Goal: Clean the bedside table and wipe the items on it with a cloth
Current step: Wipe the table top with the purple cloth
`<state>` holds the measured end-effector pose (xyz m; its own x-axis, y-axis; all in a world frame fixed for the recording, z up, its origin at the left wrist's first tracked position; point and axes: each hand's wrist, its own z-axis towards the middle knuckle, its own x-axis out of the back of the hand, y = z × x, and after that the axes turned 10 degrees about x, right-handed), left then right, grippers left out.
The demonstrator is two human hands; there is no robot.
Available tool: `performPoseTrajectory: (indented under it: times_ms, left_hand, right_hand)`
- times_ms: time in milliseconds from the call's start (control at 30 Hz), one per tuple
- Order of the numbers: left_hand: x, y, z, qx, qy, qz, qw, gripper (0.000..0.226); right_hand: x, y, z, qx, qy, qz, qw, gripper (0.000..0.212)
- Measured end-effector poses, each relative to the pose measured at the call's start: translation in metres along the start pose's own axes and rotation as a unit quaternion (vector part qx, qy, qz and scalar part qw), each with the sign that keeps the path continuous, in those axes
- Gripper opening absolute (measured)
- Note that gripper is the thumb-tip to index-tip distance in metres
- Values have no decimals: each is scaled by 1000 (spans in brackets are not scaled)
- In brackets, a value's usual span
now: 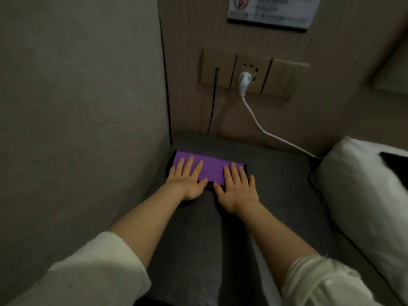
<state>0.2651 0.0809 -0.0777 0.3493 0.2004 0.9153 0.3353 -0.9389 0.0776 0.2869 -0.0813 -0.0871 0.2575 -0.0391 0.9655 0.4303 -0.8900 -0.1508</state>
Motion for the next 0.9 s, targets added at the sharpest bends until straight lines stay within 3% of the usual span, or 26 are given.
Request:
performPoseTrajectory:
  times_ms: [500, 900]
  left_hand:
    - [-85, 0, -193, 5, -34, 7, 999, 66]
    - [-96, 11, -247, 2, -61, 36, 997, 66]
  right_hand:
    - [-57, -22, -204, -4, 6, 22, 1000, 75]
    - [-63, -18, -255, -10, -17, 20, 1000, 77]
